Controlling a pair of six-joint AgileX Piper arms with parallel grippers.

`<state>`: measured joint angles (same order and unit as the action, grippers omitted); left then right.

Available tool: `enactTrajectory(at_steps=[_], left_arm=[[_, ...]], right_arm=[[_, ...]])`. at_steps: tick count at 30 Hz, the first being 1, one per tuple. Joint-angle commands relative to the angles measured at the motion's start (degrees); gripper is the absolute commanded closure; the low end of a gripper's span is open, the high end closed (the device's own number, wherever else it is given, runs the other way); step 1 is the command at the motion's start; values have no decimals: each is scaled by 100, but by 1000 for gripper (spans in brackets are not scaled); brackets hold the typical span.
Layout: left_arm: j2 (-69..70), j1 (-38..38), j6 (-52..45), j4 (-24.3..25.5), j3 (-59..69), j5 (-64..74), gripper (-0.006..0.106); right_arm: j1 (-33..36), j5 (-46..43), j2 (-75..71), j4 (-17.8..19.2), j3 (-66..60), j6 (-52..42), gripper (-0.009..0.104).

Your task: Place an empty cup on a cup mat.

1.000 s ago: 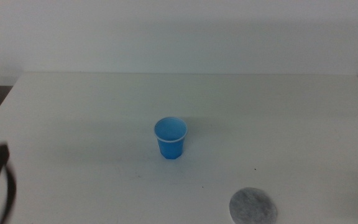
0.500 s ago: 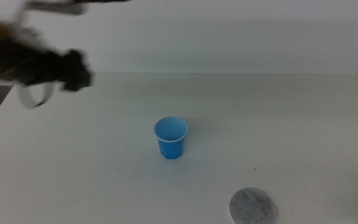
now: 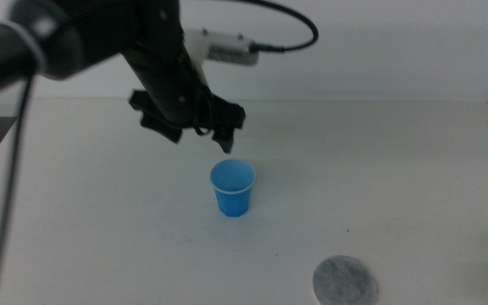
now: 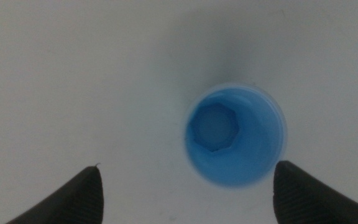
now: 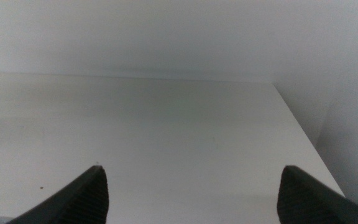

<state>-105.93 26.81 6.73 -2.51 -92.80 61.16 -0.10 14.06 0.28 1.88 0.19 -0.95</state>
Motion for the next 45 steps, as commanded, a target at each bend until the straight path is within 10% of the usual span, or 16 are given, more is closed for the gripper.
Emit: enactTrajectory(at_steps=[1, 19, 31, 45], left_arm=[[-239, 28, 79, -118, -60, -188, 7], [-1344, 28, 66, -294, -49, -552, 10], [-1275, 9, 261, -573, -49, -587, 101], [-567, 1569, 235, -856, -49, -80, 102]], right_arm=[[7, -38, -28, 34, -19, -23, 2], [7, -38, -28, 34, -19, -23, 2], [7, -38, -28, 34, -19, -23, 2], [7, -38, -28, 34, -19, -23, 2]])
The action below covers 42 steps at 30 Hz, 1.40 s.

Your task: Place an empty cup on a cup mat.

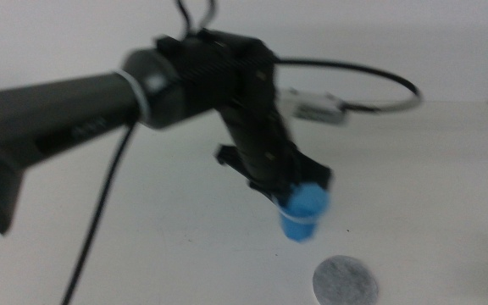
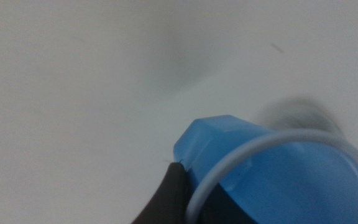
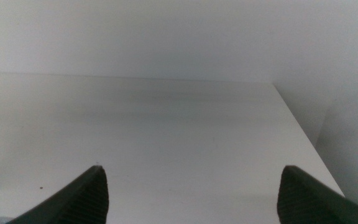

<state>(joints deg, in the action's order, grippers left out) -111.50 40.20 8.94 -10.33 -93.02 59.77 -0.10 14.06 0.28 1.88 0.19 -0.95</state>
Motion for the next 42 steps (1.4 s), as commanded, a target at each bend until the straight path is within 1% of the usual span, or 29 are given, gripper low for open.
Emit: enactTrajectory(at_steps=[1, 6, 11, 16, 22, 26, 29, 32, 34, 35, 40, 42], left_arm=[[-24, 346, 11, -74, -27, 42, 102], [-236, 886, 51, -113, -27, -82, 102], [-406, 1174, 38, -206, -27, -168, 102], [-479, 1236, 11, -218, -27, -431, 102], [-647, 1236, 11, -217, -27, -435, 102], [-715, 1236, 11, -111, -27, -457, 102], [-727, 1236, 11, -122, -27, -433, 99], [-727, 1236, -5, -24, -27, -392, 88], [-727, 1236, -71, -24, -27, -414, 79], [-727, 1236, -168, -24, -27, -414, 73], [-683, 1226, -393, 95, -27, -433, 36], [-563, 1215, -419, 204, -27, -376, 18]], right_arm=[[7, -38, -28, 34, -19, -23, 2], [7, -38, -28, 34, -19, -23, 2], [7, -38, -28, 34, -19, -23, 2], [7, -38, -28, 34, -19, -23, 2], [7, -38, -28, 34, -19, -23, 2], [7, -38, -28, 34, -19, -23, 2], [7, -38, -28, 34, -19, -23, 2], [7, -38, -28, 34, -19, -23, 2], [7, -38, -28, 34, -19, -23, 2], [7, -38, -28, 34, -19, -23, 2], [7, -38, -28, 34, -19, -23, 2], [7, -38, -28, 34, -19, -23, 2]])
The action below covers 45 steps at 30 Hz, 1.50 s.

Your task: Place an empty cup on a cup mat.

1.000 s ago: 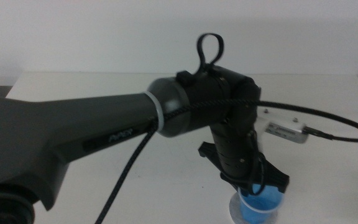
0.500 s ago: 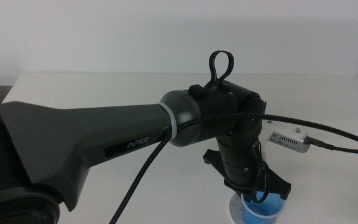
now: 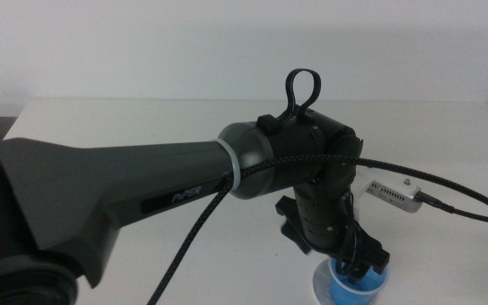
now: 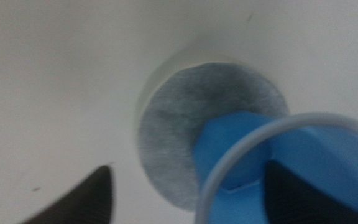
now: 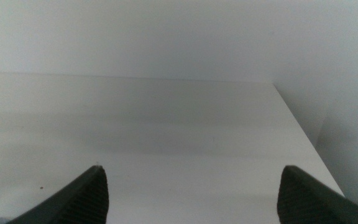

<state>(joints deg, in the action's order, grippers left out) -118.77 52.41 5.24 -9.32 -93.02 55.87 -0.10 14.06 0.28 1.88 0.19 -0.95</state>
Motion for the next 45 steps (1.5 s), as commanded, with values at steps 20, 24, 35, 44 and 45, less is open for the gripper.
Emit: enactTrajectory(at_steps=[20, 24, 35, 44, 45], left_arm=[[4614, -462, 1683, 2049, 2753, -358, 7], [5604, -794, 1683, 2210, 3782, -950, 7], [7939, -2453, 1218, 1613, 6193, -2675, 7], [9925, -4575, -882, 214, 7577, -3029, 7], [10154, -4739, -981, 199, 7711, -3115, 7]], right_arm=[[7, -38, -28, 34, -19, -23, 2], [7, -38, -28, 34, -19, -23, 2], [7, -38, -28, 34, -19, -23, 2], [7, -38, -28, 34, -19, -23, 2], [7, -38, -28, 34, -19, -23, 2]])
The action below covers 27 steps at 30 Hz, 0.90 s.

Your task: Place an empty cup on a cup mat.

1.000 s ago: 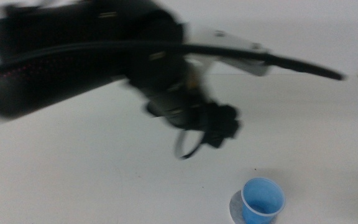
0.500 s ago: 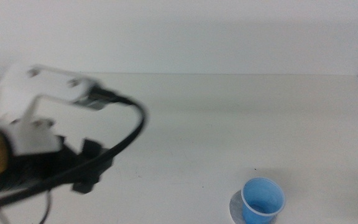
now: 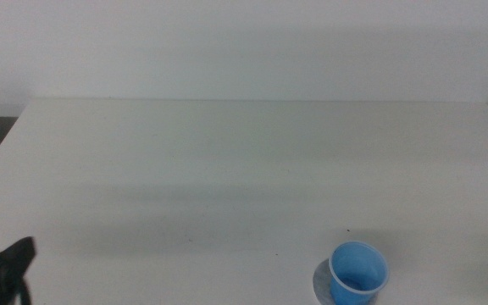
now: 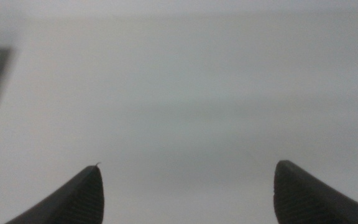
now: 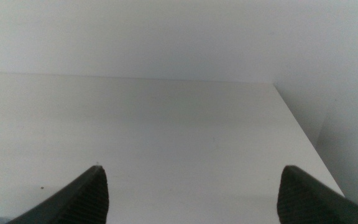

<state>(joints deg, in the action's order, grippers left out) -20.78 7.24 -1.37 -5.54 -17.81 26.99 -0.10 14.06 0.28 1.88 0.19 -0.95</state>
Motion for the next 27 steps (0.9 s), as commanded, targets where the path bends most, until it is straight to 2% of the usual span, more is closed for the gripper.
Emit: enactTrajectory(at_steps=[1, 5, 13, 16, 18, 27], left_arm=[[531, -360, -336, -187, 326, -301, 7], [1237, -616, -336, -200, 790, -616, 7], [1848, -616, -336, -168, 1533, -1535, 7], [1915, -616, -142, 171, 1781, -2185, 7], [2078, -616, 35, 392, 1781, -1901, 7], [2078, -616, -20, 513, 1781, -1991, 7]], right_arm=[[7, -38, -28, 34, -19, -23, 2], [7, -38, -28, 34, -19, -23, 2], [7, -38, -28, 34, -19, -23, 2], [7, -38, -28, 34, -19, -23, 2], [7, -38, -28, 34, -19, -23, 2], [7, -38, -28, 34, -19, -23, 2]])
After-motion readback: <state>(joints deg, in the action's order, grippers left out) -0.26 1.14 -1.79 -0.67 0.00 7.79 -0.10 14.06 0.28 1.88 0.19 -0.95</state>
